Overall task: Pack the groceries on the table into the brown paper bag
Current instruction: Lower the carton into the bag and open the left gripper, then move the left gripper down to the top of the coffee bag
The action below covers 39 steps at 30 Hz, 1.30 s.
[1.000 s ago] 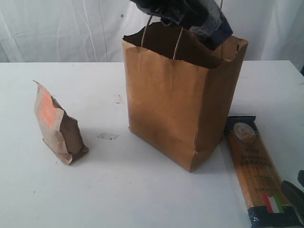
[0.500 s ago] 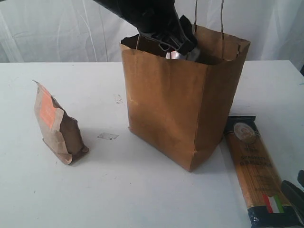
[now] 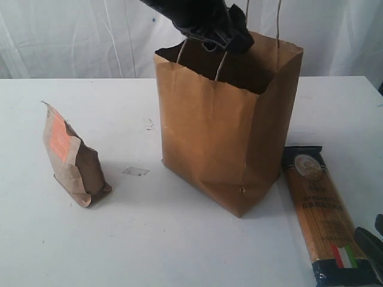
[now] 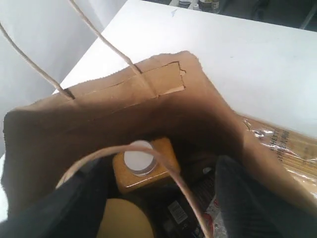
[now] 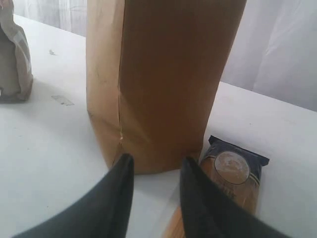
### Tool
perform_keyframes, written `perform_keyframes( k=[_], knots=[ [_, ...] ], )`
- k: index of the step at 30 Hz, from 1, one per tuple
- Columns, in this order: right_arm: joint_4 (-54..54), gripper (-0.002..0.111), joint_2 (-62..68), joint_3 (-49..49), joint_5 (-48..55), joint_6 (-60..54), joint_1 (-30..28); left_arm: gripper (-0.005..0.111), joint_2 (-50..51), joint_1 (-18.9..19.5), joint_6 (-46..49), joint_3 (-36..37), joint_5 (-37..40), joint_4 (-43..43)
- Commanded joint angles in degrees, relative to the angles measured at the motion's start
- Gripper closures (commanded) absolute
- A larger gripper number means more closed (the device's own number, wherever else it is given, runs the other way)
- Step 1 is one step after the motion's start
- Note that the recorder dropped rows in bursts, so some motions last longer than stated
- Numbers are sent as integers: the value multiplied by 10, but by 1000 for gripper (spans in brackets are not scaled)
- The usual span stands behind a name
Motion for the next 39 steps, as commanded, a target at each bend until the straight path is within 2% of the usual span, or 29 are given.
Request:
perform_keyframes(
  k=[1,6,17,19,24,27,30,33,39],
  knots=[
    [1,77,-4,1,-5,3,-2,41,-29,-1,-6,-38,68,-12],
    [1,77,-4,1,-5,3,-2,41,-63,-1,-20,-69,124,-14],
    [1,77,-4,1,-5,3,-2,41,-167,-1,-41,-80,261,-5],
    [1,77,-4,1,-5,3,-2,44,-195,-1,-63,-80,279,15],
    [1,77,-4,1,-5,3,-2,45,-264,-1,-107,-80,342,159],
    [1,77,-4,1,-5,3,-2,45,-287,-1,-123,-79,361,211],
    [1,77,-4,1,-5,3,-2,45,-303,-1,-118,-32,361,225],
    [1,77,-4,1,-5,3,-2,45,-305,0,-138,73,361,330],
    [1,77,-4,1,-5,3,-2,41,-305,2,-163,241,361,352]
  ],
)
